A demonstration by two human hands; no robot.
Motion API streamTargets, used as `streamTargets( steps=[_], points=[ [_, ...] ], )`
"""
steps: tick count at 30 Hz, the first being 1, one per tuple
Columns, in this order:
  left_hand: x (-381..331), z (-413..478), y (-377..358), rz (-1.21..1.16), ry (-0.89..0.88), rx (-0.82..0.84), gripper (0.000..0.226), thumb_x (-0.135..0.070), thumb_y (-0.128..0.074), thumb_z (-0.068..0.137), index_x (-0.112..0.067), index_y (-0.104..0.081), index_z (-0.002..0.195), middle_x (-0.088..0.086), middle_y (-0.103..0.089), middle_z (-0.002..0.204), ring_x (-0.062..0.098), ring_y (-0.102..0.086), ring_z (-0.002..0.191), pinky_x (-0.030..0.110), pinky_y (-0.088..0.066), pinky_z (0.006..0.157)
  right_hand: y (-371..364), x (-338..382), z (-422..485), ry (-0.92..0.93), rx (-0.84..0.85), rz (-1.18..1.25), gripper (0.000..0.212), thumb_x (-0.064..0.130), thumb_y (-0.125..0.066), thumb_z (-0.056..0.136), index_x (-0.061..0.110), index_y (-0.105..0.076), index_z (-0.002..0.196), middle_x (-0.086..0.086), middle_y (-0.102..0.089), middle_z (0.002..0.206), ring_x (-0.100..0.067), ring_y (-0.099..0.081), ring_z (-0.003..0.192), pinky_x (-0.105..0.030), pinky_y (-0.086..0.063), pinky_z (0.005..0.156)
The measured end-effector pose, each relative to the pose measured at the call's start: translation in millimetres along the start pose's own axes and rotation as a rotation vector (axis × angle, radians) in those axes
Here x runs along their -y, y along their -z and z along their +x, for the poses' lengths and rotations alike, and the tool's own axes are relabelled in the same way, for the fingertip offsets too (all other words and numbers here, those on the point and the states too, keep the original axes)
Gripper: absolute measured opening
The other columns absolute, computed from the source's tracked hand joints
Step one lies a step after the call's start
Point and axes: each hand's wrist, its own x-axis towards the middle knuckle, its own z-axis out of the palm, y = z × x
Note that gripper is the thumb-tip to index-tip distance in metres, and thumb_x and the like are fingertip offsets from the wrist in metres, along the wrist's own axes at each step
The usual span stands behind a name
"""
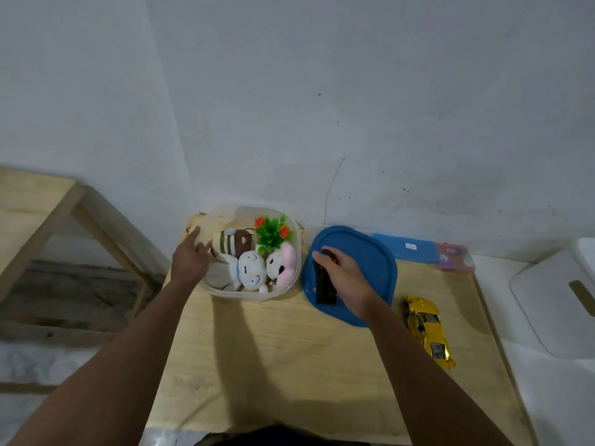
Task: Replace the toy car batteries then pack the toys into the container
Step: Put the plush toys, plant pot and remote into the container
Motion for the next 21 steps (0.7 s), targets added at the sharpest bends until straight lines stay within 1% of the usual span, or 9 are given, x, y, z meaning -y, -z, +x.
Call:
streamTargets(
  steps=[2, 4, 6, 8, 10, 12, 15, 17, 21],
  points=[
    [0, 6, 7, -0.03, 0.014, 0.026, 0.043, -0.014, -0.044, 0.101, -0.008, -0.048, 0.143, 0.019, -0.049, 0.145, 0.033, -0.048, 0.131, 0.037, -0.038, 0.105, -13, 19, 18, 0.031, 0.09, -0.167, 0.031, 0.044, -0.056, 0.095, 0.024, -0.054, 0.12, 0.002, -0.056, 0.112, -0.017, -0.056, 0.102, -0.03, -0.048, 0.083],
    [-5, 13, 17, -0.111, 0.02, 0.028, 0.041, -0.028, -0.044, 0.102, -0.01, -0.055, 0.137, 0.014, -0.055, 0.14, 0.03, -0.052, 0.127, 0.039, -0.039, 0.106, -24, 37, 40, 0.075, 0.154, -0.372, 0.059, 0.044, -0.05, 0.097, 0.024, -0.029, 0.148, 0.002, -0.04, 0.137, -0.018, -0.043, 0.126, -0.03, -0.039, 0.1],
    [-18, 21, 31, -0.307, 0.056, 0.034, 0.045, -0.043, -0.038, 0.102, -0.016, -0.058, 0.133, 0.005, -0.061, 0.13, 0.026, -0.056, 0.118, 0.043, -0.043, 0.105, -36, 54, 62, 0.131, 0.229, -0.589, 0.067, 0.037, -0.046, 0.1, 0.025, -0.01, 0.155, -0.002, -0.022, 0.15, -0.024, -0.033, 0.136, -0.032, -0.031, 0.107],
    [-34, 33, 48, -0.566, 0.117, 0.103, 0.054, -0.054, -0.031, 0.101, -0.02, -0.054, 0.136, 0.004, -0.062, 0.127, 0.025, -0.059, 0.112, 0.046, -0.046, 0.101, -48, 71, 83, 0.24, 0.297, -0.842, 0.067, 0.027, -0.045, 0.101, 0.023, -0.006, 0.155, -0.007, -0.018, 0.151, -0.028, -0.033, 0.136, -0.033, -0.03, 0.108],
    [-48, 44, 63, -0.693, 0.141, 0.252, 0.056, -0.058, -0.03, 0.099, -0.022, -0.05, 0.137, 0.005, -0.063, 0.124, 0.028, -0.063, 0.109, 0.047, -0.05, 0.096, -59, 88, 100, 0.352, 0.336, -1.006, 0.065, 0.019, -0.046, 0.101, 0.02, -0.01, 0.155, -0.009, -0.022, 0.151, -0.028, -0.031, 0.138, -0.037, -0.03, 0.112],
    [-59, 50, 72, -0.643, 0.152, 0.393, 0.045, -0.049, -0.04, 0.1, -0.02, -0.054, 0.132, 0.01, -0.064, 0.123, 0.032, -0.066, 0.104, 0.049, -0.053, 0.092, -69, 103, 116, 0.414, 0.361, -1.085, 0.063, 0.016, -0.049, 0.099, 0.021, -0.017, 0.153, -0.009, -0.026, 0.154, -0.027, -0.028, 0.14, -0.04, -0.03, 0.113],
    [-63, 53, 77, -0.574, 0.202, 0.57, 0.035, -0.032, -0.049, 0.1, -0.012, -0.056, 0.127, 0.019, -0.066, 0.119, 0.036, -0.068, 0.097, 0.053, -0.052, 0.095, -79, 120, 138, 0.448, 0.354, -1.141, 0.059, 0.017, -0.055, 0.096, 0.028, -0.028, 0.147, -0.01, -0.039, 0.146, -0.029, -0.044, 0.128, -0.04, -0.04, 0.102],
    [-56, 54, 80, -0.532, 0.215, 0.636, 0.032, -0.02, -0.052, 0.099, -0.007, -0.055, 0.128, 0.022, -0.068, 0.114, 0.035, -0.069, 0.091, 0.054, -0.052, 0.095, -86, 126, 148, 0.473, 0.346, -1.181, 0.055, 0.02, -0.06, 0.093, 0.029, -0.033, 0.141, -0.01, -0.047, 0.137, -0.029, -0.054, 0.115, -0.038, -0.046, 0.091],
    [-42, 56, 70, -0.228, 0.177, 0.607, 0.037, -0.007, -0.049, 0.101, -0.007, -0.049, 0.137, 0.022, -0.073, 0.099, 0.031, -0.071, 0.078, 0.036, -0.062, 0.069, -100, 130, 160, 0.484, 0.36, -1.116, 0.049, 0.022, -0.075, 0.082, 0.025, -0.051, 0.125, -0.005, -0.06, 0.125, -0.023, -0.058, 0.105, -0.037, -0.051, 0.086]
  ],
)
